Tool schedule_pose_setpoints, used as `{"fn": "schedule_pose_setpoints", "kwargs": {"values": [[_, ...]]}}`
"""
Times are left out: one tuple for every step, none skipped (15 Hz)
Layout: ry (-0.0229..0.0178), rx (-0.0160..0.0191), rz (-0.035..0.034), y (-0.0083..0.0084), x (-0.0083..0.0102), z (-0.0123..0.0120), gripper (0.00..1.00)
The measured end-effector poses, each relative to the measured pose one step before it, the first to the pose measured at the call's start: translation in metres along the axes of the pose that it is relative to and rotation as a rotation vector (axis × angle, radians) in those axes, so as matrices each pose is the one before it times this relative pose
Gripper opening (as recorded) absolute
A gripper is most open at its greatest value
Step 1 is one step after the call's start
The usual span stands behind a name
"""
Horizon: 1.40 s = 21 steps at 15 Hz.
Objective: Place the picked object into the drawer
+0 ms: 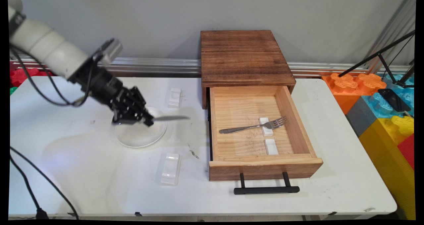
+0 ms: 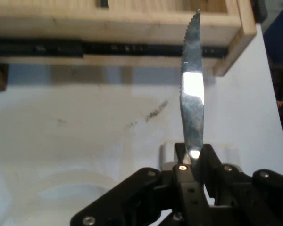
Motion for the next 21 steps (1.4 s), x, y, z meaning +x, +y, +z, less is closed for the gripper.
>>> {"fn": "schedule_pose_setpoints", "kwargs": {"values": [[0.00143, 0.00218, -0.00363, -0.00151, 0.00645, -0.00404, 0.0], [0.00415, 0.00632, -0.00899, -0.00382, 0.0168, -0.00933, 0.0], [0.0034, 0.00357, -0.00365, -0.00179, 0.0108, -0.00499, 0.0], [0.00344, 0.00178, -0.00521, -0.00181, 0.01228, -0.00497, 0.0], [0.00426, 0.00091, -0.00555, -0.00121, 0.01226, -0.00461, 0.0], [0.00274, 0.00124, -0.00443, -0.00086, 0.01011, -0.0036, 0.0], [0.00148, 0.00172, -0.00391, -0.00071, 0.00936, -0.00324, 0.0], [0.00127, 0.00338, -0.00456, -0.00096, 0.01195, -0.00345, 0.0], [0.00033, 0.00311, -0.00343, -0.00036, 0.00845, -0.00178, 0.0], [-0.00028, 0.00293, -0.00417, -0.00006, 0.00797, -0.00109, 0.0], [-0.00137, 0.00319, -0.00732, 0.0008, 0.01006, -0.00011, 0.0], [-0.00142, 0.00134, -0.00696, 0.00091, 0.00615, 0.00076, 0.0], [-0.00166, 0.00162, -0.00706, 0.00112, 0.00548, 0.00098, 0.0], [-0.00222, 0.00212, -0.00783, 0.00139, 0.00689, 0.00233, 0.0], [-0.00108, 0.00206, -0.00732, 0.00134, 0.00683, 0.00284, 0.0], [-0.0015, 0.00187, -0.0098, 0.00186, 0.00889, 0.00477, 0.0], [-0.00244, 0.00058, -0.00723, 0.00171, 0.00667, 0.00444, 0.0], [-0.00148, 0.00037, -0.00443, 0.00095, 0.00444, 0.0031, 0.0], [-0.00371, 0.00097, -0.00725, 0.00155, 0.0061, 0.00516, 0.0], [-0.00219, 0.00093, -0.0054, 0.00091, 0.00359, 0.00324, 0.0], [-0.00351, 0.00035, -0.00689, 0.00142, 0.00583, 0.00585, 0.0]]}}
